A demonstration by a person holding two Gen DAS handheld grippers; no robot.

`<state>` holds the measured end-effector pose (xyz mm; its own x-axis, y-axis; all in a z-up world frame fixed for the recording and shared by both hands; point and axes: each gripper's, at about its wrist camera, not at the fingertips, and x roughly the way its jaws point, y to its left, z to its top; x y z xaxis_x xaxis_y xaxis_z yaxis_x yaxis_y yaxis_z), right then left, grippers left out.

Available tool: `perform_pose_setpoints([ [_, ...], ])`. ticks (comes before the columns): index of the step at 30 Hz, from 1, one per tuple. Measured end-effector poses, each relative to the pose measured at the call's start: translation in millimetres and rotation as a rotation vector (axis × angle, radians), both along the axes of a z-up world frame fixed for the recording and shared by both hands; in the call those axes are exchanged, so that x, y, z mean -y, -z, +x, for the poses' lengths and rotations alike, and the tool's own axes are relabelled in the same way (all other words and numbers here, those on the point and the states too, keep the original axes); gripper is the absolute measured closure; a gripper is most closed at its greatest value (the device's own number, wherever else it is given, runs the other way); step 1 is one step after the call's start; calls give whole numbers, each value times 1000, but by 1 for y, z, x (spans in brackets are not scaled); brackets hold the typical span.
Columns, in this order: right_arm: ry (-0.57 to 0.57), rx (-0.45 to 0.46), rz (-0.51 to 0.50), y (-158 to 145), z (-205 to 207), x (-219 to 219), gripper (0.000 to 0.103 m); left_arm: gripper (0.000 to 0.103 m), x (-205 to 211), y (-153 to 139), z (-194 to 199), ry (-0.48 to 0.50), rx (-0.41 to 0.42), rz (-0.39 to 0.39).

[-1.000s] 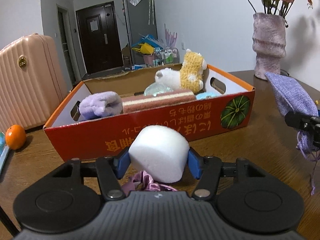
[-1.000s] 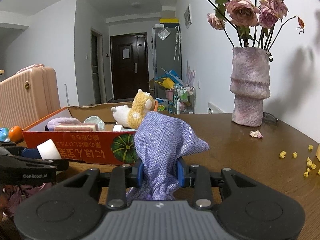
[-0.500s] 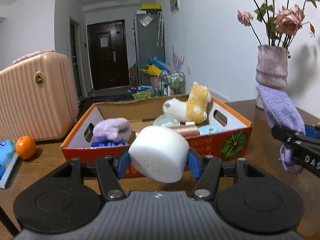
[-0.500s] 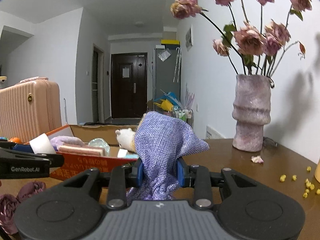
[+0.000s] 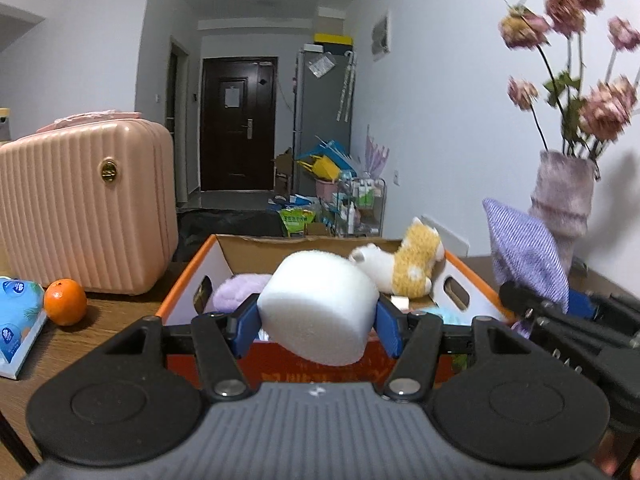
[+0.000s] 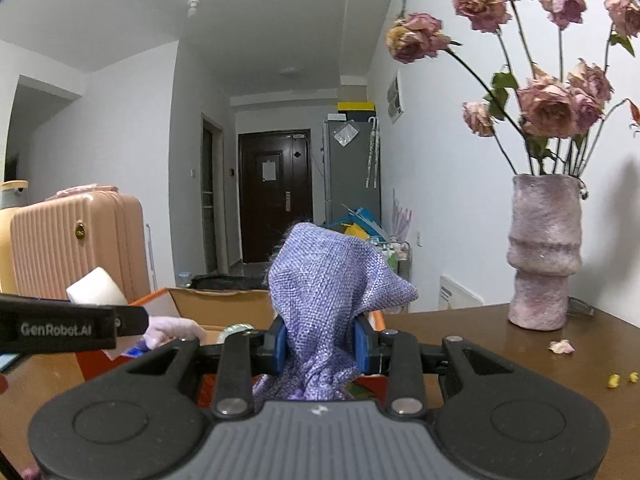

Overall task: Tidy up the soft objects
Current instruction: 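Carry the white ball and purple pouch with both grippers over the box, then open both grippers to drop the ball and pouch into the box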

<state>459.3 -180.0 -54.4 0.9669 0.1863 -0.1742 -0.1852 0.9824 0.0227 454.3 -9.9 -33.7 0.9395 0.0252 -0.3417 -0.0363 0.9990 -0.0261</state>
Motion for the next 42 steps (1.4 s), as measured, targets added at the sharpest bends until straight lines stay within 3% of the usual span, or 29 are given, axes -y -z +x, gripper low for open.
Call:
perform_pose_setpoints([
  [20, -28, 13, 20, -6, 66, -28, 71, 43, -32, -15, 51, -105, 34, -87],
  [31, -55, -50, -10, -4, 121, -38, 70, 42, -39, -6, 97, -144, 7, -39],
  [36, -67, -109, -30, 2, 137, -38, 56, 35, -40, 0, 109, -151, -8, -11],
  [38, -57, -127, -37, 4, 140, -36, 47, 17, -42, 2, 111, -155, -14, -3],
  [39, -50, -134, -36, 5, 140, -35, 44, 14, -43, 3, 111, -154, -19, -9],
  [41, -44, -141, -27, 6, 140, -32, 26, 2, -48, 4, 110, -158, -24, -39],
  [42, -43, -141, -23, 6, 140, -32, 19, 1, -50, 4, 109, -157, -23, -60],
])
